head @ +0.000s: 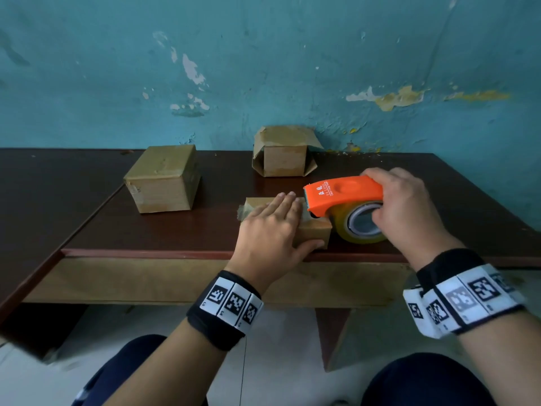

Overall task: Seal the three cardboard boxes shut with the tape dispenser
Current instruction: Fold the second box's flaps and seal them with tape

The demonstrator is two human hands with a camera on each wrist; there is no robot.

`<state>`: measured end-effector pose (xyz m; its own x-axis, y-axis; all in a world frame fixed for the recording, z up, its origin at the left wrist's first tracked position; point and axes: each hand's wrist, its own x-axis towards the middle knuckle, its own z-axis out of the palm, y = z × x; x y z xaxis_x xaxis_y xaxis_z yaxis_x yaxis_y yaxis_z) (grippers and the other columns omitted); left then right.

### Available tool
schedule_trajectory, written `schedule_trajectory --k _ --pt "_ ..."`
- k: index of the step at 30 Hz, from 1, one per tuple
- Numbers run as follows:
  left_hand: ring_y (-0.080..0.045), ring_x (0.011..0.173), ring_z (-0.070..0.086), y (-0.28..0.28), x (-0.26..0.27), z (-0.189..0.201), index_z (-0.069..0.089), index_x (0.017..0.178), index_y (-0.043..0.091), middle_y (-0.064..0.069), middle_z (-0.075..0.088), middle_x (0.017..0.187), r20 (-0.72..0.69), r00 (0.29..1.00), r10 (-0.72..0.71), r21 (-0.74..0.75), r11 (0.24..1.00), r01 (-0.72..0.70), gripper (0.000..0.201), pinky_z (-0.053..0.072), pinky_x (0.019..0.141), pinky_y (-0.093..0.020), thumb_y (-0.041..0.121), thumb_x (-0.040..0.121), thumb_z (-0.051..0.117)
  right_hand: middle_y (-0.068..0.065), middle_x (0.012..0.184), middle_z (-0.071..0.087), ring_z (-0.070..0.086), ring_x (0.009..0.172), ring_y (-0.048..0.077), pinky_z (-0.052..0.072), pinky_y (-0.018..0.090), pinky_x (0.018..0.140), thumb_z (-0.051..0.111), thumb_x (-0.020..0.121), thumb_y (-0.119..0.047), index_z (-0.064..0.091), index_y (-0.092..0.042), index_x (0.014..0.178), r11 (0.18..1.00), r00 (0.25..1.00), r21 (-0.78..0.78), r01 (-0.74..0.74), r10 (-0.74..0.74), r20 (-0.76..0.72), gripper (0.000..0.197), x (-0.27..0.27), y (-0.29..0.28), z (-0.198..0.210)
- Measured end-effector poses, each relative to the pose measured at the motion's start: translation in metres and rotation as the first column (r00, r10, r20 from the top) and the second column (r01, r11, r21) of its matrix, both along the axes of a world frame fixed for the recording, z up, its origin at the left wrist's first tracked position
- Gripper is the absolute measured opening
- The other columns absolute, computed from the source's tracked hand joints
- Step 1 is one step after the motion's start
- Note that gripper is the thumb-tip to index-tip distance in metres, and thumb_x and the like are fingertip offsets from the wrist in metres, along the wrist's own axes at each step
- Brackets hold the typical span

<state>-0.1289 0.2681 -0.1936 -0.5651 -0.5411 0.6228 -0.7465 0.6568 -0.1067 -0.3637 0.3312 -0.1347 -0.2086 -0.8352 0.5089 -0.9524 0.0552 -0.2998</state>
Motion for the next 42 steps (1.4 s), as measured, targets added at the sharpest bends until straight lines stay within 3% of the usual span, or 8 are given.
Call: schedule_trajectory --k 7,12,19,29,36,42 --pt "-0.023 0.133 0.062 0.000 0.000 0.000 0.067 0.137 0.006 -0.011 0.066 0.142 -0.018 1.000 0.000 -0.034 0.999 0.000 0.084 0.054 0.102 -0.038 0.074 0.090 0.050 0.015 0.117 0.060 0.062 0.104 0.037 0.057 0.048 0.091 0.070 0.082 0.012 0.056 -0.019 0.149 1.000 1.000 -0.017 0.011 -0.012 -0.028 0.075 -0.002 -0.003 -0.002" --pt "-0.024 0.135 0.061 -0.002 0.001 -0.002 0.066 0.138 0.006 -0.011 0.064 0.144 -0.012 1.000 -0.015 -0.035 0.999 0.014 0.083 0.054 0.104 -0.039 0.073 0.091 0.052 0.015 0.128 0.047 0.059 0.107 0.034 0.057 0.047 0.094 0.071 0.084 0.010 0.046 -0.022 0.157 0.999 0.994 -0.048 0.011 -0.016 -0.104 0.083 0.001 0.002 -0.003" --pt "-0.024 0.133 0.062 -0.001 -0.002 -0.003 0.069 0.134 0.006 -0.011 0.065 0.143 -0.043 0.999 -0.017 -0.025 1.000 0.016 0.082 0.055 0.102 -0.040 0.073 0.089 0.058 0.013 0.106 0.052 0.059 0.088 0.035 0.057 0.051 0.078 0.062 0.086 0.017 0.051 -0.021 0.154 0.995 0.985 0.008 0.101 -0.099 -0.142 0.079 -0.025 0.004 0.001" --pt "-0.022 0.134 0.061 0.002 0.000 -0.001 0.069 0.135 0.008 -0.009 0.065 0.144 -0.053 0.999 -0.011 0.016 1.000 0.012 0.081 0.052 0.105 -0.038 0.073 0.087 0.063 0.012 0.103 0.051 0.054 0.081 0.031 0.053 0.044 0.071 0.056 0.092 0.011 0.049 -0.021 0.155 0.984 0.963 0.054 0.171 -0.155 -0.221 0.070 -0.037 0.010 0.004" --pt "-0.021 0.137 0.058 -0.001 0.004 0.001 0.066 0.139 0.011 -0.006 0.062 0.148 -0.044 0.999 -0.026 0.060 0.998 0.028 0.083 0.051 0.107 -0.038 0.077 0.087 0.057 0.018 0.115 0.053 0.057 0.098 0.039 0.054 0.047 0.076 0.048 0.093 0.009 0.047 -0.018 0.154 0.978 0.922 0.125 0.166 -0.109 -0.372 0.066 -0.027 0.010 0.012" --pt "-0.016 0.139 0.056 -0.007 0.013 0.004 0.064 0.142 0.016 -0.001 0.060 0.150 -0.042 0.999 -0.032 0.102 0.994 0.036 0.085 0.049 0.109 -0.037 0.079 0.086 0.055 0.017 0.117 0.053 0.056 0.101 0.039 0.054 0.051 0.080 0.048 0.093 0.008 0.050 -0.017 0.148 0.974 0.888 0.172 0.148 -0.054 -0.457 0.061 -0.014 0.003 0.016"
